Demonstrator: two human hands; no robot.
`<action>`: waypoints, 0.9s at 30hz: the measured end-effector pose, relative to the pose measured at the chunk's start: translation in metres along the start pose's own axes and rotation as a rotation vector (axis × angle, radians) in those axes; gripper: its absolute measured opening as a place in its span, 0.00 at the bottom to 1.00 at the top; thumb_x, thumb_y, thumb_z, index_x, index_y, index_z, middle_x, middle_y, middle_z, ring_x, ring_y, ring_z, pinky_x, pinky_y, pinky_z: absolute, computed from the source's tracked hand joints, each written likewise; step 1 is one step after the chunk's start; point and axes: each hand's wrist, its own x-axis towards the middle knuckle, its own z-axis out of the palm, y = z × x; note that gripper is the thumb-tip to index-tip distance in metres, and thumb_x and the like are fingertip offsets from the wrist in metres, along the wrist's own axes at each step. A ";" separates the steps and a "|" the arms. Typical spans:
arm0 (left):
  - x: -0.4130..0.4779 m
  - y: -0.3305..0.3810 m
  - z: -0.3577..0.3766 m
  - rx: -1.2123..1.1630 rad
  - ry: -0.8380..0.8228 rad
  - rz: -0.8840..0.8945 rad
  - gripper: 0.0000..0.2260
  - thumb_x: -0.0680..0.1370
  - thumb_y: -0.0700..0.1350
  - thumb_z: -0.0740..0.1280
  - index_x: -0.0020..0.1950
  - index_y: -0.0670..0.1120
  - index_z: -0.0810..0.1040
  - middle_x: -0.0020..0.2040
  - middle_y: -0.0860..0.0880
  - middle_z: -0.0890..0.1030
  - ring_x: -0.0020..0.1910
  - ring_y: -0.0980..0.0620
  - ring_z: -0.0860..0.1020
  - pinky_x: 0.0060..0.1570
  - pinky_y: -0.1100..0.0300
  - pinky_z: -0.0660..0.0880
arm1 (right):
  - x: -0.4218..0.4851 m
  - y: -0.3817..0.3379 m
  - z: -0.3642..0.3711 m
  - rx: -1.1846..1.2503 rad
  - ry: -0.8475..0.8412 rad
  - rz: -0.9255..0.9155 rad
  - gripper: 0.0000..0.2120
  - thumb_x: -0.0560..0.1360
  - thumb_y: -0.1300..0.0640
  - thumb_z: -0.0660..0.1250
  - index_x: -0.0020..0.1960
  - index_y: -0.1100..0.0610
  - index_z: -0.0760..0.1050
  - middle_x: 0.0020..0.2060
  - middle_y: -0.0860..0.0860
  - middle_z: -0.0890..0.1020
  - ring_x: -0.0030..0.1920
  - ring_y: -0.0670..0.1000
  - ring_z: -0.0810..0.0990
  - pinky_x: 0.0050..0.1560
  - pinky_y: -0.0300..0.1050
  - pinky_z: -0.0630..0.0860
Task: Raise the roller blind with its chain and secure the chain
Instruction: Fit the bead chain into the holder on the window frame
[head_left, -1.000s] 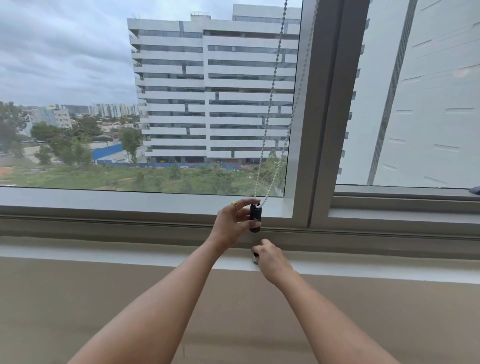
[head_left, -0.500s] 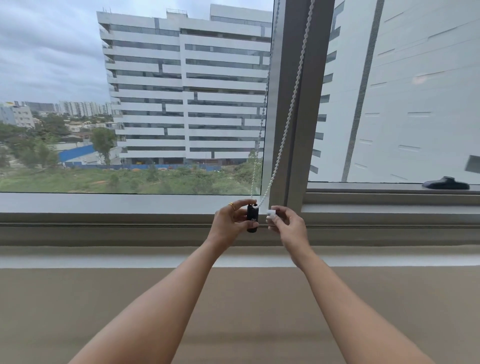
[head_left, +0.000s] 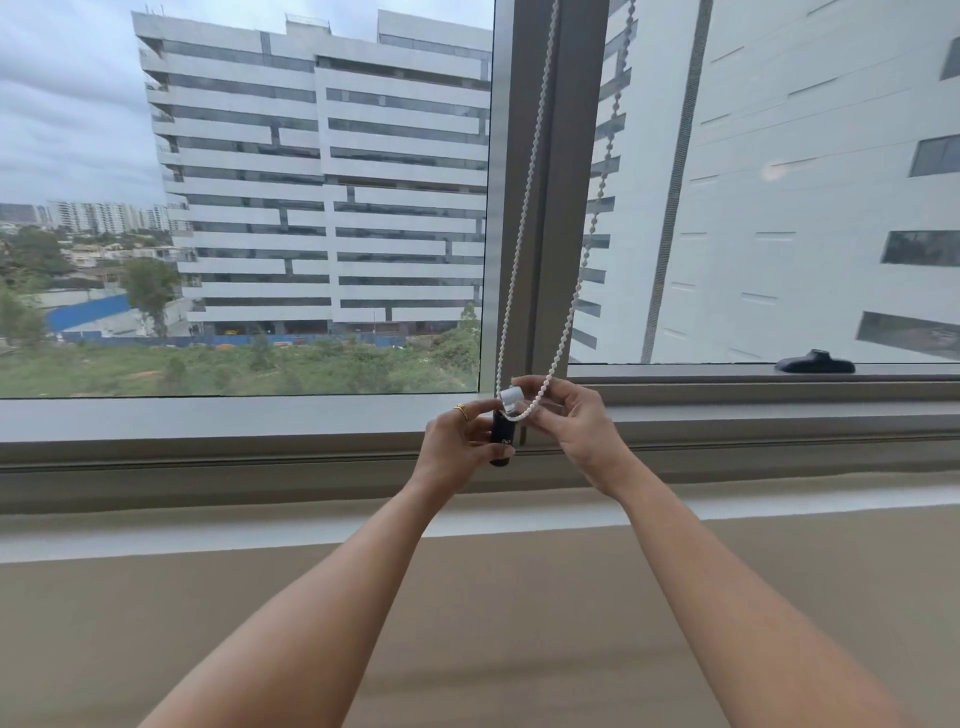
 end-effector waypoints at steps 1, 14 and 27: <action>0.000 0.000 0.001 -0.005 -0.007 -0.002 0.25 0.65 0.30 0.74 0.59 0.45 0.76 0.45 0.45 0.83 0.40 0.54 0.82 0.43 0.69 0.78 | -0.001 0.000 -0.002 -0.008 0.003 0.005 0.11 0.71 0.66 0.68 0.52 0.58 0.78 0.46 0.60 0.81 0.47 0.52 0.80 0.54 0.43 0.79; -0.003 0.007 0.009 -0.026 -0.016 0.002 0.24 0.64 0.28 0.73 0.57 0.46 0.77 0.47 0.43 0.83 0.39 0.55 0.82 0.42 0.67 0.78 | -0.006 -0.006 -0.015 -0.010 -0.021 -0.024 0.10 0.73 0.67 0.65 0.51 0.57 0.78 0.44 0.52 0.83 0.45 0.46 0.82 0.48 0.37 0.79; -0.005 0.007 0.018 -0.004 -0.002 0.041 0.27 0.65 0.30 0.73 0.61 0.48 0.76 0.47 0.44 0.82 0.43 0.50 0.80 0.45 0.67 0.79 | -0.008 -0.011 -0.017 -0.470 0.050 -0.145 0.16 0.70 0.72 0.63 0.42 0.51 0.79 0.49 0.50 0.72 0.45 0.51 0.79 0.46 0.35 0.77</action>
